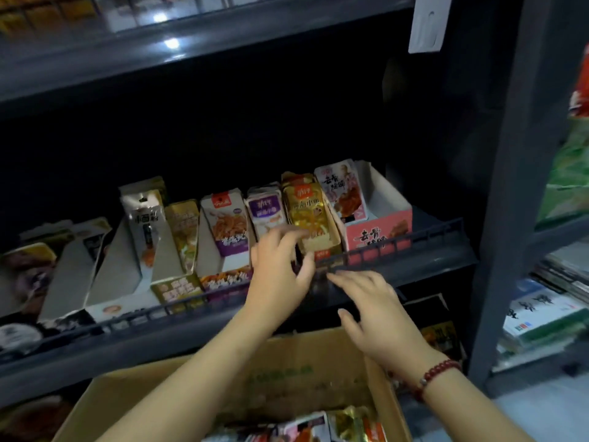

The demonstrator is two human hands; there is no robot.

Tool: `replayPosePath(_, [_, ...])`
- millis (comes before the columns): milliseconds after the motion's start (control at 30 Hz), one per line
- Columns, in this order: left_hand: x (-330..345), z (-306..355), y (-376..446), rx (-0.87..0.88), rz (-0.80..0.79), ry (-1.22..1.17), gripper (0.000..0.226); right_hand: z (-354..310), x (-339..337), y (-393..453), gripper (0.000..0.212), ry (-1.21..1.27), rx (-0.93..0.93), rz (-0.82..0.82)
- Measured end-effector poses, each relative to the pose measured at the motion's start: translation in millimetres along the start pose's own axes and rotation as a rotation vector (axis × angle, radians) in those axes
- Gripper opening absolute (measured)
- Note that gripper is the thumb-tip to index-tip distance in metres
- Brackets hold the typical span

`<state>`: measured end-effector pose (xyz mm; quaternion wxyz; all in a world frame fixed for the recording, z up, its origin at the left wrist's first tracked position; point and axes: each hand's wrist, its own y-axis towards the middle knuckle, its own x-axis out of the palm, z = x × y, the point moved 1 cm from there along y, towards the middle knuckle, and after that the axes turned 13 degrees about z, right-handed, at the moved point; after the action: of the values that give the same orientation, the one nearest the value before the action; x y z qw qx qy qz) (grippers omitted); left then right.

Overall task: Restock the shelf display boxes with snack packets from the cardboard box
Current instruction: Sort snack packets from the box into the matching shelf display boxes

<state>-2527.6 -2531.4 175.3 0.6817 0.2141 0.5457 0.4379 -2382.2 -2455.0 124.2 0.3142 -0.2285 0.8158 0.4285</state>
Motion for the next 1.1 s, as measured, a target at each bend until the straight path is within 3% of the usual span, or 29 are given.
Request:
replayPosePath(100, [-21,7,-48,-0.145,-0.062,-0.099,0.021,-5,-4,-27,0.052,0.054,0.054,-0.11])
replayPosePath(267, [-34,2,-126,-0.408,-0.244,-0.16,0.022,-9,-8,-51,0.058,0.088,0.143,-0.251])
replayPosePath(467, [-15,-24,-197,-0.911,-0.72,-0.169,0.036,-13,-15,-70,0.08,0.12,0.257,-0.357])
replayPosePath(533, [-10,-32,-216,-0.898,-0.884,-0.18,0.044,-15,-16,-75,0.082,0.124,0.252,-0.365])
replayPosePath(667, [-3,-43,-237,-0.708,-1.182,-0.196,0.058,-18,-18,-77,0.081,0.111,0.251,-0.359])
replayPosePath(767, [0,-52,-234,-0.685,-1.241,-0.193,0.057,-18,-18,-77,0.081,0.088,0.25,-0.362])
replayPosePath(933, [3,-55,-220,-0.774,-1.327,-0.24,0.033,-18,-17,-77,0.082,0.063,0.251,-0.362])
replayPosePath(1100, [8,-62,-218,-0.659,-1.425,-0.212,0.022,-18,-17,-77,0.082,0.055,0.256,-0.361])
